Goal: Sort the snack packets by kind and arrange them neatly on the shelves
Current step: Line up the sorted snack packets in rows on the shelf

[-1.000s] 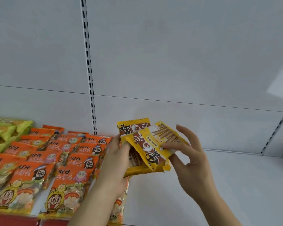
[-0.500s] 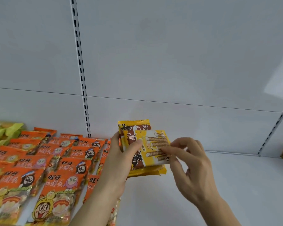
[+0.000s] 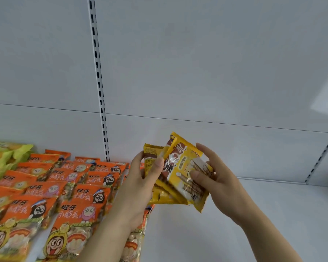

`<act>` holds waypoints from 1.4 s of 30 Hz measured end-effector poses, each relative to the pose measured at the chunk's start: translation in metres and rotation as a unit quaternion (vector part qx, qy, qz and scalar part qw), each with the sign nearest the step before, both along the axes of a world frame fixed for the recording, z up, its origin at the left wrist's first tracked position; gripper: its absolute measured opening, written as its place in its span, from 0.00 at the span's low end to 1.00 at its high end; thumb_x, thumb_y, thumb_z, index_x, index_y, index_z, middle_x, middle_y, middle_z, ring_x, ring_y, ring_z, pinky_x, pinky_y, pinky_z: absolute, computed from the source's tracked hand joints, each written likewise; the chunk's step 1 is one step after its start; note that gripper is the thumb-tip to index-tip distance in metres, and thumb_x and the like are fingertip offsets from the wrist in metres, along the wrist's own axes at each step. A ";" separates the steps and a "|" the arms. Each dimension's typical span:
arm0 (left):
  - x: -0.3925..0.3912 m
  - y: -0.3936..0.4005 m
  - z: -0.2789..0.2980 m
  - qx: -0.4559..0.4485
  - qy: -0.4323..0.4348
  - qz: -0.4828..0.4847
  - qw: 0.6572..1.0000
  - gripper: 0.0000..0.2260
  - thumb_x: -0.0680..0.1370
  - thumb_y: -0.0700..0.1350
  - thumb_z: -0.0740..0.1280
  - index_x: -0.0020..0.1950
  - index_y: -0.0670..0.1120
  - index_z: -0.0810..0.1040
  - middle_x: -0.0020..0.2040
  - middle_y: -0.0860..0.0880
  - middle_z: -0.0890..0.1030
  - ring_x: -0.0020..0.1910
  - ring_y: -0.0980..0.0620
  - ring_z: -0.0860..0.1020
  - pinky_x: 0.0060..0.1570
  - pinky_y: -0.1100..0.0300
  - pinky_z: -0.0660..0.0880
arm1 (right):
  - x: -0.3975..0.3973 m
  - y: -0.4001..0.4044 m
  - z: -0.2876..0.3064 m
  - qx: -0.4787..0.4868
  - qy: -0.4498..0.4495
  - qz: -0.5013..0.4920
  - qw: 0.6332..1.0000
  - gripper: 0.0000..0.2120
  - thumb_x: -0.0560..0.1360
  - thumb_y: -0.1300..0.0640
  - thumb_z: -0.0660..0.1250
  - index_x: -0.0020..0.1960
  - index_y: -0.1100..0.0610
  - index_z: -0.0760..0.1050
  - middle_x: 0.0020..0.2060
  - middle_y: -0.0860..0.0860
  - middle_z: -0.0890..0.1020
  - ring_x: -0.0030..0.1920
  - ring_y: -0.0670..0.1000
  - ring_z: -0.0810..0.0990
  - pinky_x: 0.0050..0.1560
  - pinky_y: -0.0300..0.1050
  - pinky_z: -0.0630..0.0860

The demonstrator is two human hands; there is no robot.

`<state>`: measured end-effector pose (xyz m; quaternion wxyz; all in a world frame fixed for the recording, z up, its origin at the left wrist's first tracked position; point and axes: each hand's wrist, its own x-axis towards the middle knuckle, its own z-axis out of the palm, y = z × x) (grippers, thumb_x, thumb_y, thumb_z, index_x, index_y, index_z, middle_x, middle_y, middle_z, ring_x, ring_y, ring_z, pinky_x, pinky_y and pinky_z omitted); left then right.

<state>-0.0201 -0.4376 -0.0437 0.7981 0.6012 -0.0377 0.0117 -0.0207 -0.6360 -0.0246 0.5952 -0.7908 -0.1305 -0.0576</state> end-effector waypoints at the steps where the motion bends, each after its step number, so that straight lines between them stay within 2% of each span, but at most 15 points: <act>1: 0.000 0.002 0.000 -0.008 0.001 0.001 1.000 0.27 0.72 0.60 0.71 0.70 0.60 0.71 0.57 0.53 0.87 0.54 0.48 0.87 0.53 0.44 0.84 | 0.001 0.005 0.000 0.053 0.016 0.003 0.998 0.22 0.81 0.59 0.66 0.68 0.37 0.70 0.49 0.39 0.84 0.51 0.48 0.85 0.49 0.43 0.82; 5: -0.003 0.009 -0.004 -0.018 0.002 0.011 1.000 0.27 0.73 0.52 0.74 0.70 0.62 0.72 0.60 0.52 0.86 0.56 0.47 0.86 0.55 0.43 0.83 | 0.009 0.018 -0.004 0.193 0.070 0.014 0.979 0.19 0.80 0.62 0.65 0.67 0.48 0.75 0.53 0.53 0.85 0.54 0.56 0.85 0.55 0.55 0.81; 8: 0.000 0.016 -0.010 -0.034 0.012 0.029 0.999 0.23 0.77 0.42 0.73 0.68 0.62 0.73 0.59 0.51 0.86 0.56 0.46 0.86 0.55 0.43 0.83 | 0.016 0.021 -0.005 0.259 0.036 -0.089 0.961 0.16 0.81 0.62 0.65 0.64 0.47 0.77 0.46 0.54 0.86 0.47 0.52 0.85 0.53 0.53 0.80; 11: 0.004 0.027 -0.013 -0.046 0.005 0.085 0.995 0.26 0.78 0.40 0.73 0.71 0.60 0.71 0.58 0.52 0.86 0.55 0.46 0.86 0.54 0.43 0.83 | 0.020 0.014 -0.009 0.157 -0.009 -0.242 0.957 0.14 0.82 0.57 0.64 0.63 0.41 0.76 0.39 0.47 0.86 0.40 0.42 0.84 0.44 0.43 0.78; 16: 0.012 0.042 -0.021 -0.045 -0.006 0.117 0.992 0.34 0.77 0.46 0.76 0.74 0.69 0.65 0.69 0.56 0.79 0.64 0.47 0.82 0.60 0.42 0.79 | 0.034 0.008 -0.032 0.023 0.041 -0.267 0.962 0.13 0.80 0.53 0.65 0.60 0.39 0.79 0.37 0.46 0.86 0.33 0.49 0.82 0.41 0.50 0.81; 19: 0.014 0.039 -0.023 -0.025 -0.006 0.114 0.993 0.38 0.69 0.54 0.80 0.71 0.77 0.64 0.77 0.56 0.72 0.70 0.43 0.77 0.66 0.35 0.75 | 0.043 0.020 -0.044 -0.111 0.045 -0.242 0.963 0.11 0.79 0.53 0.64 0.57 0.45 0.83 0.40 0.43 0.84 0.39 0.50 0.82 0.43 0.47 0.80; 23: 0.017 0.036 -0.029 -0.033 -0.004 0.106 0.994 0.37 0.72 0.51 0.79 0.72 0.75 0.64 0.75 0.56 0.73 0.70 0.43 0.78 0.65 0.35 0.76 | 0.046 0.023 -0.060 -0.381 0.026 -0.200 0.902 0.13 0.81 0.46 0.59 0.57 0.46 0.82 0.46 0.52 0.78 0.53 0.56 0.75 0.53 0.44 0.71; 25: 0.019 0.035 -0.032 -0.023 -0.007 0.106 0.994 0.37 0.73 0.51 0.79 0.73 0.75 0.63 0.75 0.56 0.73 0.69 0.44 0.78 0.64 0.36 0.77 | 0.048 0.020 -0.062 -0.413 0.061 -0.176 0.892 0.14 0.82 0.42 0.58 0.61 0.40 0.79 0.55 0.53 0.74 0.61 0.58 0.70 0.62 0.46 0.67; 28: 0.020 0.031 -0.032 -0.041 -0.010 0.105 0.994 0.36 0.76 0.47 0.77 0.75 0.72 0.63 0.75 0.55 0.73 0.68 0.43 0.79 0.61 0.38 0.80 | 0.051 0.018 -0.064 -0.428 0.060 -0.154 0.888 0.15 0.82 0.40 0.56 0.64 0.38 0.76 0.60 0.51 0.71 0.64 0.57 0.68 0.64 0.50 0.69; 32: 0.018 0.023 -0.028 -0.037 -0.011 0.098 0.994 0.36 0.72 0.50 0.79 0.72 0.72 0.66 0.74 0.54 0.75 0.68 0.42 0.79 0.63 0.37 0.78 | 0.051 0.017 -0.067 -0.427 0.047 -0.149 0.891 0.15 0.82 0.42 0.54 0.65 0.38 0.75 0.59 0.50 0.72 0.63 0.56 0.69 0.63 0.50 0.70; 35: 0.019 0.018 -0.028 -0.048 -0.011 0.087 0.995 0.35 0.75 0.45 0.77 0.74 0.69 0.66 0.70 0.52 0.80 0.65 0.41 0.81 0.62 0.37 0.79 | 0.049 0.017 -0.065 -0.409 0.041 -0.159 0.898 0.16 0.83 0.45 0.53 0.65 0.41 0.75 0.58 0.51 0.74 0.63 0.57 0.70 0.61 0.50 0.70; 37: 0.018 0.016 -0.027 -0.048 -0.017 0.083 0.995 0.34 0.77 0.42 0.76 0.75 0.67 0.66 0.67 0.52 0.81 0.64 0.41 0.82 0.61 0.37 0.79 | 0.046 0.017 -0.053 -0.324 0.021 -0.195 0.925 0.18 0.84 0.48 0.53 0.65 0.50 0.76 0.57 0.54 0.77 0.61 0.58 0.74 0.58 0.50 0.70; 39: 0.017 0.013 -0.024 -0.038 -0.021 0.084 0.995 0.34 0.77 0.42 0.76 0.76 0.66 0.65 0.66 0.53 0.82 0.63 0.43 0.82 0.60 0.38 0.80 | 0.035 0.021 -0.032 -0.125 0.033 -0.209 0.969 0.21 0.84 0.45 0.53 0.59 0.56 0.79 0.51 0.55 0.82 0.55 0.56 0.79 0.53 0.51 0.73; 40: 0.016 0.010 -0.023 -0.032 -0.021 0.085 0.996 0.34 0.77 0.42 0.76 0.76 0.65 0.66 0.66 0.53 0.82 0.62 0.44 0.83 0.59 0.39 0.81 | 0.028 0.025 -0.023 -0.027 0.056 -0.182 0.981 0.21 0.83 0.41 0.55 0.56 0.54 0.81 0.48 0.52 0.84 0.51 0.54 0.81 0.52 0.52 0.76; 42: 0.015 0.007 -0.023 -0.019 -0.021 0.072 0.997 0.35 0.75 0.43 0.78 0.76 0.63 0.67 0.65 0.52 0.83 0.60 0.46 0.84 0.56 0.41 0.83 | 0.014 0.036 -0.015 -0.008 0.060 -0.126 0.990 0.19 0.80 0.38 0.60 0.50 0.50 0.82 0.43 0.48 0.86 0.46 0.51 0.84 0.48 0.55 0.80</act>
